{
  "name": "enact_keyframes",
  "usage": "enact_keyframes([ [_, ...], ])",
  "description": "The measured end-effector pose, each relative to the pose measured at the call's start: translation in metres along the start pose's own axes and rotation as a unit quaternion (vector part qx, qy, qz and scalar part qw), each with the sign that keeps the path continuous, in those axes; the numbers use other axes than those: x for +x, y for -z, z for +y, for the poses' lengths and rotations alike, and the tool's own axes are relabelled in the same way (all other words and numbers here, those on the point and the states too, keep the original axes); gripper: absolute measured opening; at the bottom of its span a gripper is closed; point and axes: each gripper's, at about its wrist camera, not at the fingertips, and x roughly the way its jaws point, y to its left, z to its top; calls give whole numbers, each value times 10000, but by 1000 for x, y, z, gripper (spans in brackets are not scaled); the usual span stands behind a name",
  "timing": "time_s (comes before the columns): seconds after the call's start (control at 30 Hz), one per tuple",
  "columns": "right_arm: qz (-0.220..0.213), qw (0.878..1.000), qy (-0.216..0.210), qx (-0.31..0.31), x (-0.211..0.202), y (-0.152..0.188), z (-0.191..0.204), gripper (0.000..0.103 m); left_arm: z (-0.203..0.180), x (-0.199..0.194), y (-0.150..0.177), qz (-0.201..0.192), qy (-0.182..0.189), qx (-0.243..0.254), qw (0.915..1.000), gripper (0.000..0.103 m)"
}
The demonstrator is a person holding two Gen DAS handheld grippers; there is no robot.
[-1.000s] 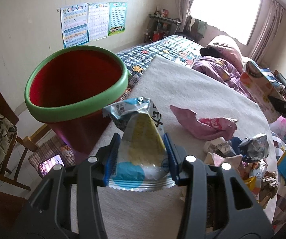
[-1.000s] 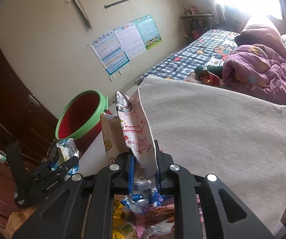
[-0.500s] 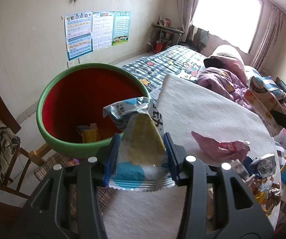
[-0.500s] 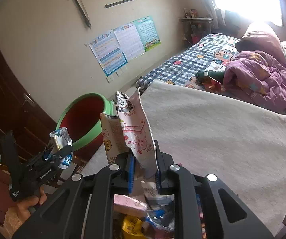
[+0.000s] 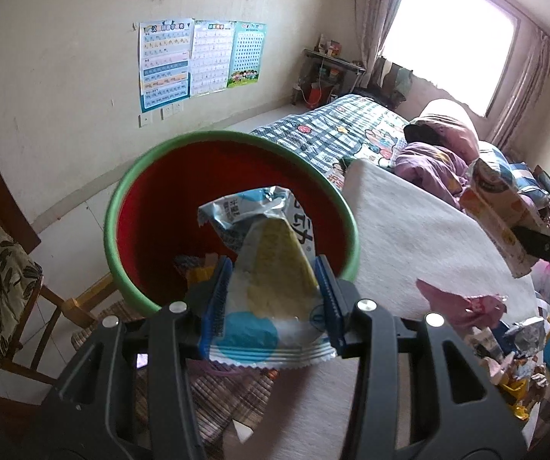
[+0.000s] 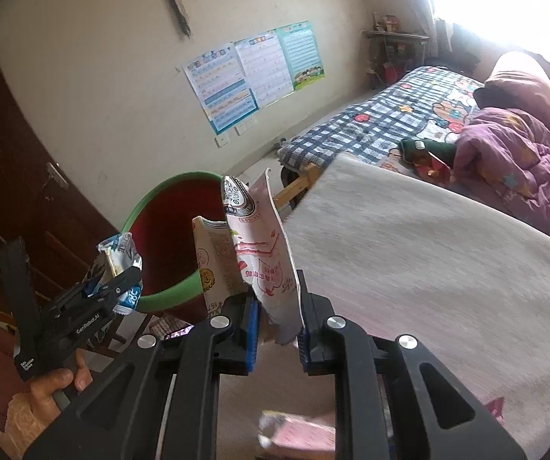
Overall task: Collect trash
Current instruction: 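Carry both wrappers over the red bucket and open both tools to drop them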
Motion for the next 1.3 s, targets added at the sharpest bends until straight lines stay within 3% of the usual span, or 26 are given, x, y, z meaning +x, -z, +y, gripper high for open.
enact_keyframes([
  [0.37,188,9993,-211,-236,42,-24,38,16,28,18,-25,-10,-98,49,9999,42],
  [0.8,619,9958,-438,-507,102,-53,71,16,40,54,-27,320,-153,-29,9994,43],
  [1.23,727,9948,-428,-567,118,-51,79,16,39,65,-33,446,-191,16,9988,43],
  [1.3,739,9947,-428,-576,119,-51,79,16,39,65,-33,451,-176,15,9988,47],
])
